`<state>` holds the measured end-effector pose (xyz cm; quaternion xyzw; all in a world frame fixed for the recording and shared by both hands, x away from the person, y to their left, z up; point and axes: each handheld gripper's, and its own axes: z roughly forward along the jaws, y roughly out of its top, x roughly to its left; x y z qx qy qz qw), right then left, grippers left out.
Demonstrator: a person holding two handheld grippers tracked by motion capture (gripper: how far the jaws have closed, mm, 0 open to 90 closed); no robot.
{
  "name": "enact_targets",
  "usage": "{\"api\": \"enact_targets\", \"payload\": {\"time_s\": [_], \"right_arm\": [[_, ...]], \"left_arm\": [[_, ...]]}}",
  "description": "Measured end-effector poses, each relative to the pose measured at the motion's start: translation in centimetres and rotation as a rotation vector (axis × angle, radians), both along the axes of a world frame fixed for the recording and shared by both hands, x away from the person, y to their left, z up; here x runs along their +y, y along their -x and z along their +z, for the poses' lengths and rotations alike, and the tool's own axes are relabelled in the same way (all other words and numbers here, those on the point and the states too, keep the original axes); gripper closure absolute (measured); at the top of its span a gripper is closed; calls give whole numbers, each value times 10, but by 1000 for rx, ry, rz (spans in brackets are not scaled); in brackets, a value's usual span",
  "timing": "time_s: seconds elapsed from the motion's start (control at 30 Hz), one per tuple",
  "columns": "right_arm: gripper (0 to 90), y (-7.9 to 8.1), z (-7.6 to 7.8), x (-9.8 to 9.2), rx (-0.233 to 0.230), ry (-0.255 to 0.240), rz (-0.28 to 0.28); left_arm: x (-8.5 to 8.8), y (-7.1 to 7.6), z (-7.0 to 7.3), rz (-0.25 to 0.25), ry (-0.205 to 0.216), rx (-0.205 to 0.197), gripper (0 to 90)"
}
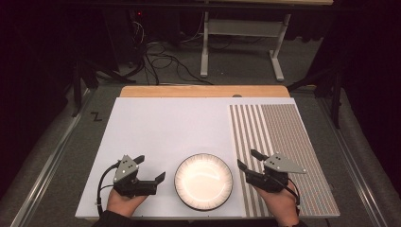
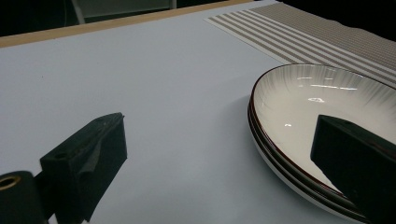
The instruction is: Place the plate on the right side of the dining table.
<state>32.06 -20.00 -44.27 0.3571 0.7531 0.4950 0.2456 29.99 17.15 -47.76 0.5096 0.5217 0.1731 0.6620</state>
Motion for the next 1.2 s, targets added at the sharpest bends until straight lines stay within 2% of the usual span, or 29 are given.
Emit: {"api": "enact_targets", "payload": {"time_s": [0.3, 0.37, 0.53, 0.57, 0.6, 0.7, 0.73, 0.87, 1.0, 1.03, 1.2], "right_arm": [[445, -4, 0, 15, -11, -4, 26], [449, -3, 0, 15, 2, -8, 25], [491, 0, -6, 12, 1, -2, 11], [505, 0, -8, 10, 4, -2, 14], [556, 1, -14, 7, 27, -3, 3], [587, 1, -17, 4, 27, 5, 6], [624, 1, -18, 2, 33, 6, 7], [651, 1, -20, 1, 44, -3, 9], [708, 4, -25, 3, 61, 30, 21], [726, 4, -29, 4, 53, 57, 29], [769, 4, -33, 4, 82, 62, 28]], "left_arm": [[0, 0, 0, -7, 3, -2, 58], [0, 0, 0, -3, 1, -4, 58], [-3, 3, -1, -4, -17, -17, 63], [-4, 3, -1, -4, -19, -18, 63], [-5, 3, -1, -3, -20, -19, 63], [-6, 2, -2, -3, -21, -18, 63], [-6, 3, -2, -5, -24, -17, 62], [-7, 3, -3, -14, -32, -15, 61], [-8, 4, -3, -26, -22, -13, 51], [-8, 4, -3, -28, -23, -13, 51], [-9, 5, -2, -30, -21, -15, 51]]}}
